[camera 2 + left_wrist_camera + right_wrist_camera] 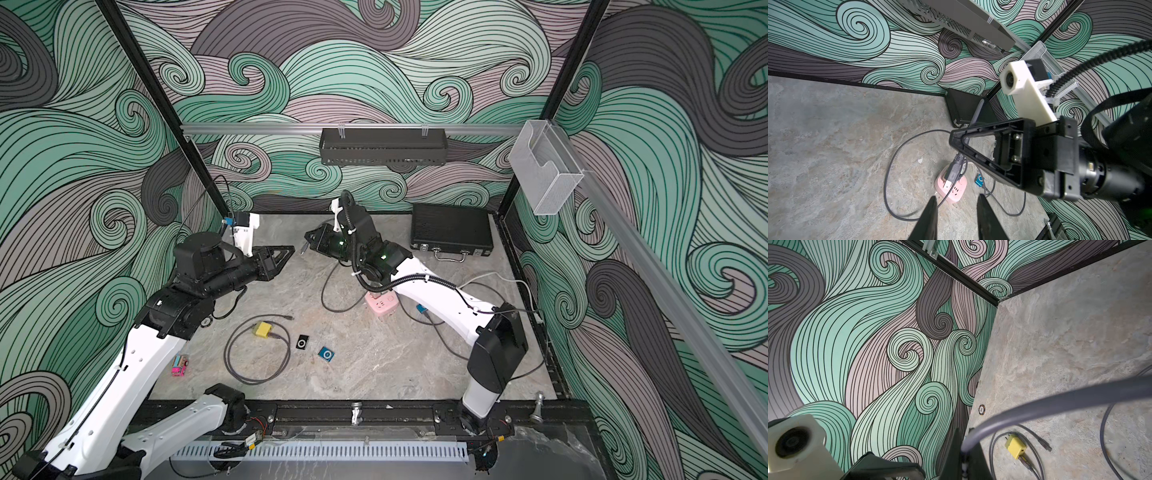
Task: Charge mp3
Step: Pick up the charging cable from the center of the board.
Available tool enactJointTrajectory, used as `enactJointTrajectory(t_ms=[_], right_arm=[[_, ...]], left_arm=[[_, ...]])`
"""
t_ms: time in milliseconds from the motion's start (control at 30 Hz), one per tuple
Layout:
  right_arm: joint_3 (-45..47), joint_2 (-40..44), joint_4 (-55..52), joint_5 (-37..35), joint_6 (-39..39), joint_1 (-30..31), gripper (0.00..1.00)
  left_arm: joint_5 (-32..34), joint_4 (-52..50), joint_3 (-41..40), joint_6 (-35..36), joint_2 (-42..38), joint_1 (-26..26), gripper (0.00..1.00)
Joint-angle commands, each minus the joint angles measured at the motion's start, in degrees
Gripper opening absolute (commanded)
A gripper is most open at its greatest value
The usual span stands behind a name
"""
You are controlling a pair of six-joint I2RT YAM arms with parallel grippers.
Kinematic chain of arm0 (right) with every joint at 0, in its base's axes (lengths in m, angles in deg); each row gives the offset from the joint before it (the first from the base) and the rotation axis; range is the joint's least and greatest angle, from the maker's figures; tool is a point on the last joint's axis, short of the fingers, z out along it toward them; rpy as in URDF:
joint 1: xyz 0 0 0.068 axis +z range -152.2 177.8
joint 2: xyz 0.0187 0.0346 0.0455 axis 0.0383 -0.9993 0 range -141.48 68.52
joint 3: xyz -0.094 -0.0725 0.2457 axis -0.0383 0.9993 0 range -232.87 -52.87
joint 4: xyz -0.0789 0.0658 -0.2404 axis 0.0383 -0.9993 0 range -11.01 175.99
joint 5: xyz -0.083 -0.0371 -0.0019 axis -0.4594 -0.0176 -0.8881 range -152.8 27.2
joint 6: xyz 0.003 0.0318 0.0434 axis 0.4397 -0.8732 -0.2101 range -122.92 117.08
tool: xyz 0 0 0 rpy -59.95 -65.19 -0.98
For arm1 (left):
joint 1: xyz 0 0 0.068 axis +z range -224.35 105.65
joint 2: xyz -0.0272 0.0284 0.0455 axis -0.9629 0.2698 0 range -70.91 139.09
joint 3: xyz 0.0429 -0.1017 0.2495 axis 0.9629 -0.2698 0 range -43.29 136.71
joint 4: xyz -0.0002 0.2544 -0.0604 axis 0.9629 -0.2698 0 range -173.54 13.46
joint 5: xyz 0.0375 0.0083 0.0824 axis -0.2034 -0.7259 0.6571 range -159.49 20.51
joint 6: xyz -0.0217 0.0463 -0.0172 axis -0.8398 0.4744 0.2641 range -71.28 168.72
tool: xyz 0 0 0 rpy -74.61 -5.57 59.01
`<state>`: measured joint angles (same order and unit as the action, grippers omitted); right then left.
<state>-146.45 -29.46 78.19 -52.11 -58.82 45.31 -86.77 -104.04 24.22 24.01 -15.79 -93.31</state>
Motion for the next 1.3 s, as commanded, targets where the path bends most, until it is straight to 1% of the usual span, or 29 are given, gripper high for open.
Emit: enactJointTrajectory(t_ms=[0, 133, 200, 300, 367, 433, 533, 600, 800, 833, 900, 967, 1100, 1200, 1267], right_arm=[[-4.7, -2.08, -6.55, 0.33, -1.05, -0.04, 0.0], [-11.9, -6.19, -15.17, 0.36, 0.29, -0.39, 0.0], [-16.29, -8.59, -20.4, -0.73, 1.29, -0.69, 0.0], [-22.63, -11.99, -26.67, -0.84, 1.98, -1.19, 0.0], [-25.59, -13.6, -29.14, -0.43, 2.24, -1.19, 0.0], [-27.28, -14.58, -30.42, 0.04, 2.05, -1.19, 0.0], [-28.02, -14.79, -31.23, 0.36, 1.78, -1.19, 0.0], [-27.89, -14.62, -31.55, 0.72, 1.64, -1.19, 0.0], [-26.89, -13.45, -31.72, 2.17, 0.86, -1.19, 0.0], [-26.62, -13.2, -31.67, 2.39, 0.74, -1.15, 0.0], [-26.07, -12.57, -31.65, 3.09, 0.55, -1.21, 0.0], [-25.56, -11.95, -31.41, 3.53, 0.27, -1.19, 0.0], [-23.64, -10.3, -29.27, 4.57, -0.99, -1.19, 0.0], [-22.28, -9.54, -27.62, 6.11, -2.31, -1.19, 0.0], [-21.76, -9.26, -27.09, 7.3, -2.99, -1.23, 0.0]], left_arm=[[-0.03, -3.91, 3.33, 5.35, 1.49, -0.63, 0.31], [7.28, -10.5, 6.32, 12.93, 3.86, -2.6, 0.31], [12.82, -13.06, 7.82, 17.4, 4.88, -5.66, 0.32], [21.8, -13.97, 8.34, 23.27, 5.9, -10.71, 0.33], [26.13, -13.89, 8.57, 26.51, 6.82, -13.46, 0.33], [30.48, -14.52, 9.1, 29.45, 8.63, -16.33, 0.34], [40.95, -14.22, 9.19, 33.07, 11.63, -21.33, 0.34], [46.61, -12.85, 9.05, 35.03, 13.29, -23.81, 0.34], [52.49, -10.64, 9.28, 37.19, 15.86, -25.5, 0.32], [53.41, -10.49, 9.39, 37.23, 16.14, -25.59, 0.31], [55.65, -9.68, 9.31, 37.77, 16.66, -25.82, 0.26], [56.58, -9.23, 9.15, 38.62, 17.26, -25.78, 0.23], [56.85, -9.48, 9.1, 36.71, 18.46, -25.78, 0.23], [57.02, -7.12, 7.7, 35.77, 18.18, -25.79, 0.22], [57.06, -4.73, 6.36, 35.57, 17.27, -25.78, 0.19]])
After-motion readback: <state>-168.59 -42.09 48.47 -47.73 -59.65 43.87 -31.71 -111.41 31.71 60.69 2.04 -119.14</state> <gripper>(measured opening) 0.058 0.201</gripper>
